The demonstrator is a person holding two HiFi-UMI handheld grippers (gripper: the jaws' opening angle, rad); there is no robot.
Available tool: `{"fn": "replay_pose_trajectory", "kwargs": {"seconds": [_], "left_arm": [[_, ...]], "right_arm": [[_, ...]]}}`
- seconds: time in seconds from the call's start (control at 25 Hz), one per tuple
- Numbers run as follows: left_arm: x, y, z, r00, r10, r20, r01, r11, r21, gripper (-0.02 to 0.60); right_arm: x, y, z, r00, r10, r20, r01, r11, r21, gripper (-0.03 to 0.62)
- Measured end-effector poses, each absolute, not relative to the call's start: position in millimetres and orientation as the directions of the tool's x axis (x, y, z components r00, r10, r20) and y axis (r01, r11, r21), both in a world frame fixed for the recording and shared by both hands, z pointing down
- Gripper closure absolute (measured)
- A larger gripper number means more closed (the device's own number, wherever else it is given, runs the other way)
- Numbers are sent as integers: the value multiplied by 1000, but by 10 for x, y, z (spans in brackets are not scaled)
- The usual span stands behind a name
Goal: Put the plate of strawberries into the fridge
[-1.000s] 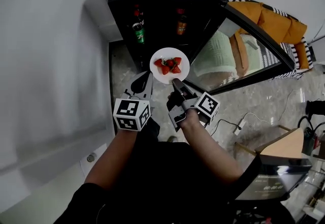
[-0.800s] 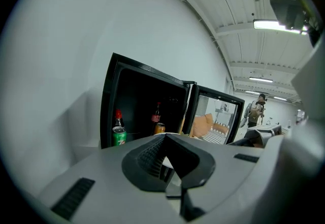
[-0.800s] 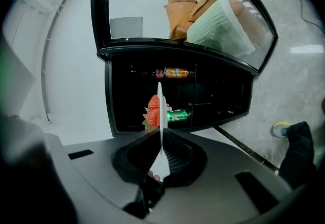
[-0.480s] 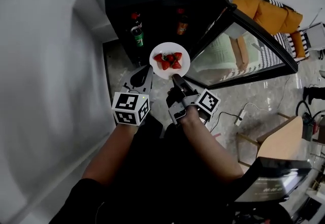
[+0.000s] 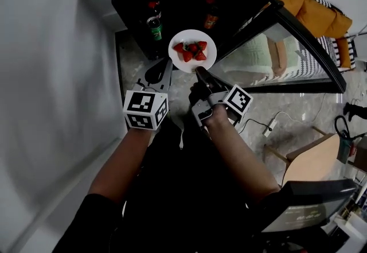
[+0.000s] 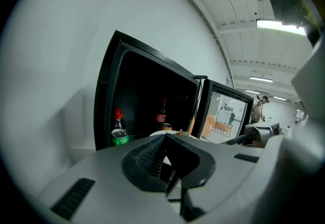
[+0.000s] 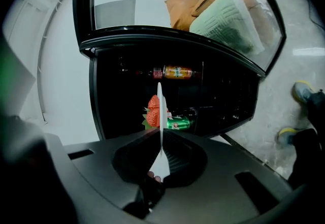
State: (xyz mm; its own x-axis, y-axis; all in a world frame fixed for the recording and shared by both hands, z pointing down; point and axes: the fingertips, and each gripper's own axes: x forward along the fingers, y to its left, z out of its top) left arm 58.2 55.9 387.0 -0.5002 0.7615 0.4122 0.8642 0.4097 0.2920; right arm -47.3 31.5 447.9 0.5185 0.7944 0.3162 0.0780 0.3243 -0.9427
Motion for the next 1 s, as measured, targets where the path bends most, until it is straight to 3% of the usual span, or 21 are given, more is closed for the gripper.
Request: {"fn": "replay_pose_trajectory", "kwargs": {"seconds": [0.44, 1.0], "left_arm": [[539, 560, 3873, -439, 790, 429, 897, 357, 261, 577], [494, 498, 3923, -426, 820, 382, 903, 356, 242, 577]], "right_arm": [[-448, 386, 4535, 600, 747, 286, 74, 304, -950, 576], [-452, 432, 4674, 587, 775, 233, 68, 240, -968, 575]]}}
